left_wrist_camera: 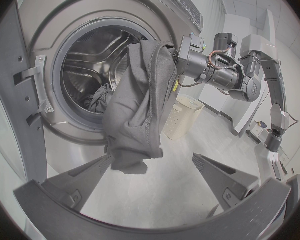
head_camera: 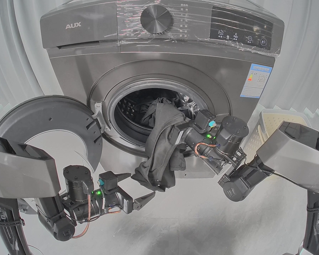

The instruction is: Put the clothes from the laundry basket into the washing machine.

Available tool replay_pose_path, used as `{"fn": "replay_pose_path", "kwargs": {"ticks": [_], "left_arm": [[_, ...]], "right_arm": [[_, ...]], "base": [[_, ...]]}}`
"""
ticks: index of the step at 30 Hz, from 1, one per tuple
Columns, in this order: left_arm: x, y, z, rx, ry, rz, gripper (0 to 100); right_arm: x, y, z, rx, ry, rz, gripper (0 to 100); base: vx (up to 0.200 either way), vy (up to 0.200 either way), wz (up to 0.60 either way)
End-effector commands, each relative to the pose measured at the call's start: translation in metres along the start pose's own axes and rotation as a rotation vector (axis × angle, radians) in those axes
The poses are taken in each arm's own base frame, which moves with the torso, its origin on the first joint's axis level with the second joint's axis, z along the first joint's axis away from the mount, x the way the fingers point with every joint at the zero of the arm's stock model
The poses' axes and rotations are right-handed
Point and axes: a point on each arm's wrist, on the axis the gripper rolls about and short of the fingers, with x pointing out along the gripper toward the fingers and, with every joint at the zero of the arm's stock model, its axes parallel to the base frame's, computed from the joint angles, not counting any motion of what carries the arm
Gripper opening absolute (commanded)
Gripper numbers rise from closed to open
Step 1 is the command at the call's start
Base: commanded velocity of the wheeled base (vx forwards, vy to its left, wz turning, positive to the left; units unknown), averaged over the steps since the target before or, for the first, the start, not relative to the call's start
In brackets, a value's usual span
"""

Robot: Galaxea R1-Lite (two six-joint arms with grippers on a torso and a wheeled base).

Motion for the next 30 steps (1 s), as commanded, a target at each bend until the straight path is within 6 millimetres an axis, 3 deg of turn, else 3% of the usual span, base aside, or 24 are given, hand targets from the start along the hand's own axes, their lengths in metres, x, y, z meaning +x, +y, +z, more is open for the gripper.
{"fn": "replay_pose_path", "kwargs": {"ticks": [1, 7, 16, 24, 30], "left_arm": [[-0.009, -0.001, -0.001, -0.005, 0.017, 0.002, 100], [-0.013, 0.000, 0.000, -0.003, 0.014, -0.003, 100], [0.015, 0.024, 0.027, 0.010, -0.137, 0.066, 100], [0.030, 0.034, 0.030, 0.014, -0.170, 0.100, 100], [0.038, 0.032, 0.029, 0.017, -0.177, 0.082, 100]], "right_arm": [[-0.001, -0.004, 0.000, 0.008, 0.000, -0.016, 0], [-0.001, -0.005, 0.002, 0.009, -0.005, -0.020, 0], [-0.012, 0.024, 0.013, 0.032, -0.003, 0.044, 0], [-0.029, 0.044, 0.026, 0.044, 0.004, 0.095, 0], [-0.033, 0.055, 0.024, 0.052, 0.017, 0.122, 0]], "base": [[0.000, 0.000, 0.00], [0.000, 0.000, 0.00], [0.000, 0.000, 0.00], [0.000, 0.000, 0.00], [0.000, 0.000, 0.00]]}}
